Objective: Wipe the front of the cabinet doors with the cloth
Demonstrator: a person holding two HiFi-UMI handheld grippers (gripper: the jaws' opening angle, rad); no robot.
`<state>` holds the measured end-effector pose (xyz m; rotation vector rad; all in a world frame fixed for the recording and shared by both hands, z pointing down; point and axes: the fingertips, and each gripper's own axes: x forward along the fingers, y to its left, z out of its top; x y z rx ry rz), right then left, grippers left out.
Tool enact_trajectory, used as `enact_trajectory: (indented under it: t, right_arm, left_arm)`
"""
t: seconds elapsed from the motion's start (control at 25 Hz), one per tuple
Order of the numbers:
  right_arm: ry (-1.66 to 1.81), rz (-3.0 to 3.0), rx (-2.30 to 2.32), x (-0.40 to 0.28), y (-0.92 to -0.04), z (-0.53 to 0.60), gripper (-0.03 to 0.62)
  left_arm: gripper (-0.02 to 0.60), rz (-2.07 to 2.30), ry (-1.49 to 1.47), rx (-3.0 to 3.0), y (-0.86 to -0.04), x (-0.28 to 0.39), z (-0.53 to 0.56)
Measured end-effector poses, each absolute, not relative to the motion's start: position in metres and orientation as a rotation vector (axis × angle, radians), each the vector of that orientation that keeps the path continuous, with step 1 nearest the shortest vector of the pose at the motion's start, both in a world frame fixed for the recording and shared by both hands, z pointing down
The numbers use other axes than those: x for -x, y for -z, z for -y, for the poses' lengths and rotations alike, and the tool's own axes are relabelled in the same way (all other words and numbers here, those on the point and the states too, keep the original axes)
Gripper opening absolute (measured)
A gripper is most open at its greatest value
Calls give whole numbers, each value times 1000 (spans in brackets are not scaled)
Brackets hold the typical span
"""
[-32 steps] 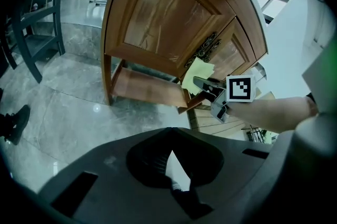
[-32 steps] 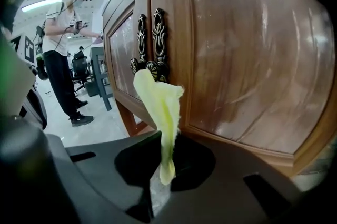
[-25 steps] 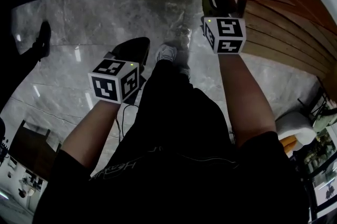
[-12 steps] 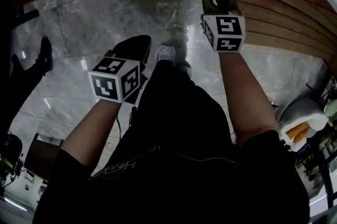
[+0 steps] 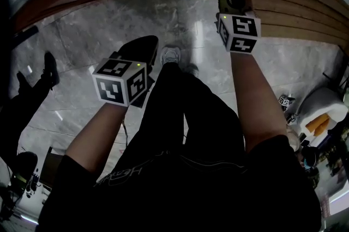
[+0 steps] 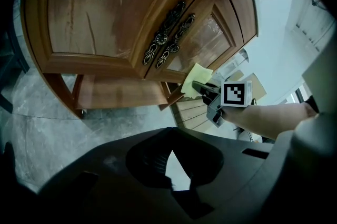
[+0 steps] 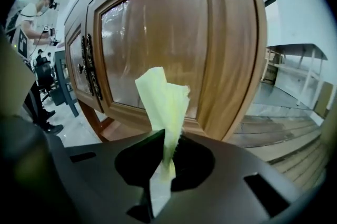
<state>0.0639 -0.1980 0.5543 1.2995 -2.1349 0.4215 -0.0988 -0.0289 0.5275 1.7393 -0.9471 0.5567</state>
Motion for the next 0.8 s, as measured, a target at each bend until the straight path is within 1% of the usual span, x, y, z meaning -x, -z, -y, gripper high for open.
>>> enact_trajectory:
  t: [0.52, 0.8]
  right_arm:
    - [-533, 1947, -1571, -165, -558, 210, 41]
    - [-522, 1953, -1615, -182, -541, 200, 41]
  left_arm:
    - [6, 942, -598, -1754, -520, 96, 36]
    - [6, 959, -594, -1749, -517, 86, 21]
